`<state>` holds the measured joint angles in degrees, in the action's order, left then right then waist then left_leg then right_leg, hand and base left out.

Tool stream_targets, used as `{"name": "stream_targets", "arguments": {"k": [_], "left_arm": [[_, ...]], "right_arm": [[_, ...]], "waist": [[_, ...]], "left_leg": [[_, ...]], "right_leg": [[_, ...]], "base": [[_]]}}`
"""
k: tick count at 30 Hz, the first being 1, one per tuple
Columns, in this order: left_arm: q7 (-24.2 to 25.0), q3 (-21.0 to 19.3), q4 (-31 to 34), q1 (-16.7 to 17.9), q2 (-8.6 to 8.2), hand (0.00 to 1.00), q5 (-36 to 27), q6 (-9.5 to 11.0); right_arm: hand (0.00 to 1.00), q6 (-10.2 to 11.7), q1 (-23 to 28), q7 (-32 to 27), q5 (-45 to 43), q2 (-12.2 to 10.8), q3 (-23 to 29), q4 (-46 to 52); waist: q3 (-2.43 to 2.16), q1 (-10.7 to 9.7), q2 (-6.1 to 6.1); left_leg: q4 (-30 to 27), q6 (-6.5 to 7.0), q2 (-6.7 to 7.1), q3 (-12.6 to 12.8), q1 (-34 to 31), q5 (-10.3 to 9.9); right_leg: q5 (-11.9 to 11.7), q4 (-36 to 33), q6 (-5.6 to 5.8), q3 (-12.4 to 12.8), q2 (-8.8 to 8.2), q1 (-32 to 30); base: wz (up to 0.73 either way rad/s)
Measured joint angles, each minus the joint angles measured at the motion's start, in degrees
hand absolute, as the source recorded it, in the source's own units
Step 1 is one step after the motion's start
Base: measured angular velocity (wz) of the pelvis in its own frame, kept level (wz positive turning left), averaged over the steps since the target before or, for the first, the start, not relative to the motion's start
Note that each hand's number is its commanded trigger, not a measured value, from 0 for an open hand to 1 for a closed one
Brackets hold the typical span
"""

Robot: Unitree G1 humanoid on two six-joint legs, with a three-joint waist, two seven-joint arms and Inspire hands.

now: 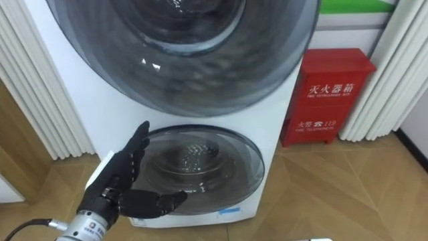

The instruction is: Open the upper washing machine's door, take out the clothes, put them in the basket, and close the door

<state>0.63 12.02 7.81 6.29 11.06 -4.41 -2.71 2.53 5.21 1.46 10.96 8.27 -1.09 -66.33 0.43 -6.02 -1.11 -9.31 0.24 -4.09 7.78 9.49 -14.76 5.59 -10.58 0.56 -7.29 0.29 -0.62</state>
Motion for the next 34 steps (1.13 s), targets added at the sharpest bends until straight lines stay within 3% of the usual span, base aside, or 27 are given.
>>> {"name": "stream_targets", "arguments": {"k": [8,13,17,18,19,24,25,27,30,34], "left_arm": [[0.03,-0.02,-0.16,-3.72,-0.27,0.0,3.3,-0.01],[0.03,0.01,-7.5,-4.22,-0.41,0.0,4.13,0.59],[-0.05,0.03,-18.68,-3.96,-0.67,0.0,8.0,0.94],[-0.23,0.04,-24.47,-3.78,-0.67,0.0,9.1,2.69],[-0.32,0.02,-27.94,-3.68,-0.67,0.0,9.1,3.15],[-0.5,-2.36,-59.93,-1.2,-1.31,0.0,8.22,3.78],[-0.78,-3.52,-62.58,-0.57,-1.37,0.0,7.78,3.77],[-2.73,-9.59,-69.69,2.07,-1.48,0.0,4.19,3.98],[-5.37,-14.93,-74.81,5.21,-0.85,0.0,0.11,4.57],[-6.96,-17.6,-79.61,7.84,-1.25,0.0,0.85,3.71]], "right_arm": [[0.0,-0.04,-0.1,0.74,-0.21,0.01,0.05,0.11],[0.0,-0.03,-0.18,1.53,-0.26,-0.05,0.23,0.23],[0.0,-0.06,0.19,1.95,0.01,-0.03,0.62,0.42],[0.0,-0.06,0.14,1.93,-0.12,-0.02,0.64,0.41],[0.0,-0.06,0.15,1.91,-0.15,-0.03,0.64,0.4],[0.0,0.04,1.31,1.06,1.32,-0.24,0.38,0.35],[0.0,0.04,1.36,1.04,1.32,-0.3,0.46,0.3],[0.0,-0.06,1.87,0.69,1.45,-0.47,1.26,-0.43],[0.0,-0.08,2.38,-0.07,2.01,-0.93,1.49,-0.67],[0.0,-0.01,2.84,0.06,3.48,-1.49,2.53,-1.49]], "waist": [[0.39,-0.42,0.19],[0.48,-1.58,0.31],[0.38,-1.36,0.16],[0.28,-1.21,0.15],[0.05,-1.19,-0.05],[-0.27,0.76,0.49],[-0.3,0.96,0.67],[-0.35,3.04,1.23],[-0.33,5.11,1.42],[-0.27,6.27,1.45]], "left_leg": [[-0.03,-0.01,-0.04,1.53,0.19,-0.01],[-0.08,-0.04,0.03,1.61,0.1,-0.02],[0.18,-0.17,-0.03,1.77,-0.01,0.0],[0.26,-0.19,-0.03,1.81,0.14,0.02],[0.22,-0.2,-0.03,1.83,0.18,0.02],[0.27,-0.2,-0.33,1.9,0.62,0.02],[0.31,-0.2,-0.36,1.9,0.63,0.02],[0.89,-0.22,-0.5,2.26,1.14,0.02],[1.0,-0.67,-0.6,2.45,1.23,-0.25],[1.15,-1.3,-0.89,2.5,1.61,-0.82]], "right_leg": [[-0.28,-0.01,-0.45,0.69,0.18,-0.11],[-0.4,0.3,-0.64,0.89,0.24,-0.2],[-1.01,0.94,-0.7,1.29,0.51,-0.3],[-1.03,0.83,-0.7,1.83,0.67,-0.3],[-1.04,0.83,-0.71,2.0,0.74,-0.3],[-1.12,1.02,-1.03,2.2,1.13,-0.28],[-1.09,1.06,-1.06,2.21,1.16,-0.28],[-1.07,1.08,-1.09,2.45,1.35,-0.19],[-1.02,1.11,-1.0,2.54,1.43,-0.03],[-1.05,1.71,-0.84,2.36,1.65,0.78]], "base": [[-0.04],[-0.02],[-0.05],[-0.1],[-0.12],[-0.11],[0.0],[-0.02],[0.0],[0.05]]}}
